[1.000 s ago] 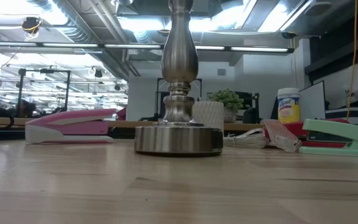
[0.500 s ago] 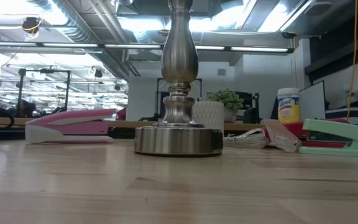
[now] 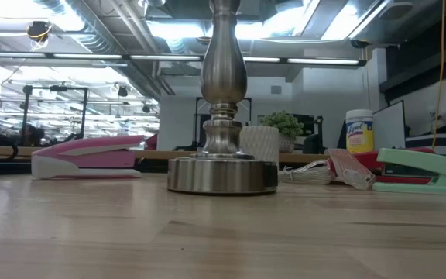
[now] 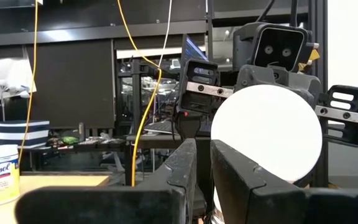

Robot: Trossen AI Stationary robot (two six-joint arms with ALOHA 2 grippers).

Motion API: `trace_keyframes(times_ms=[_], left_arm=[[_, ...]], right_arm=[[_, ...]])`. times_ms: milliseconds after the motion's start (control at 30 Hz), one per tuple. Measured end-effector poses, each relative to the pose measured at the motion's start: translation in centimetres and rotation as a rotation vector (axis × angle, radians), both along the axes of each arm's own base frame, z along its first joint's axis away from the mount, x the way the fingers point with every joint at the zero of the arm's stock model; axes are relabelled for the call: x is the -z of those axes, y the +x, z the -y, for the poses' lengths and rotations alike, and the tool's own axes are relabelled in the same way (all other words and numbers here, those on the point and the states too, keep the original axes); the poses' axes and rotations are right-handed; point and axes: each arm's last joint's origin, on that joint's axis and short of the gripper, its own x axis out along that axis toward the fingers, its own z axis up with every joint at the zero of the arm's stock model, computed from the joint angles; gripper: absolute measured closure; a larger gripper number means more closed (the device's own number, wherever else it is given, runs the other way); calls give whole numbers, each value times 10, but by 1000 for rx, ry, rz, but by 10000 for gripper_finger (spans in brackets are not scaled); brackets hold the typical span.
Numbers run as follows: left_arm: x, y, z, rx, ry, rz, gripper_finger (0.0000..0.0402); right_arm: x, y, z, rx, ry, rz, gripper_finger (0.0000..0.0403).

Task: Screw lightbulb
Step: Insert the lightbulb into the lamp socket

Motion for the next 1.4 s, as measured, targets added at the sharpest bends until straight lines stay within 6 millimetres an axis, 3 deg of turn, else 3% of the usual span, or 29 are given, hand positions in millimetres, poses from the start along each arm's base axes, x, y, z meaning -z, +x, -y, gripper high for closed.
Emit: trace_keyframes(times_ms=[1400], left_arm=[[-2,-2,3,37,-52,18,357]], right_arm=[[-3,-1,0,5,10,29,389]])
